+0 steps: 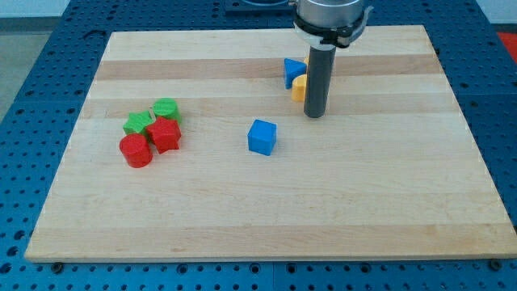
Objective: Slide blue cube a bit up
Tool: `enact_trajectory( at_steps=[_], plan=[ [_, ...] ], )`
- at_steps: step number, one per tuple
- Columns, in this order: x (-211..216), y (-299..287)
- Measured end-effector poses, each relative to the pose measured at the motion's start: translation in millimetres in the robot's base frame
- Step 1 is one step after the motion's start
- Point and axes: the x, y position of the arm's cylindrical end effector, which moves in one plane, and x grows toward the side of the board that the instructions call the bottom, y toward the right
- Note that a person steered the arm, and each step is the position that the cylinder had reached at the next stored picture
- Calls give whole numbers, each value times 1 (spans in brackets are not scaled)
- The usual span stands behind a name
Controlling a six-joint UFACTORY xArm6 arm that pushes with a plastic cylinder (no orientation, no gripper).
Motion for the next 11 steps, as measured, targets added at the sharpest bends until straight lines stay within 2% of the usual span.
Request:
enact_trajectory(
  at_steps=[3, 4, 6, 7, 9, 10, 11],
  plan=[
    [-29, 0],
    [-9, -2],
    [-8, -85],
    [12, -107],
    [79, -148],
    [88, -129],
    [74, -81]
  ],
)
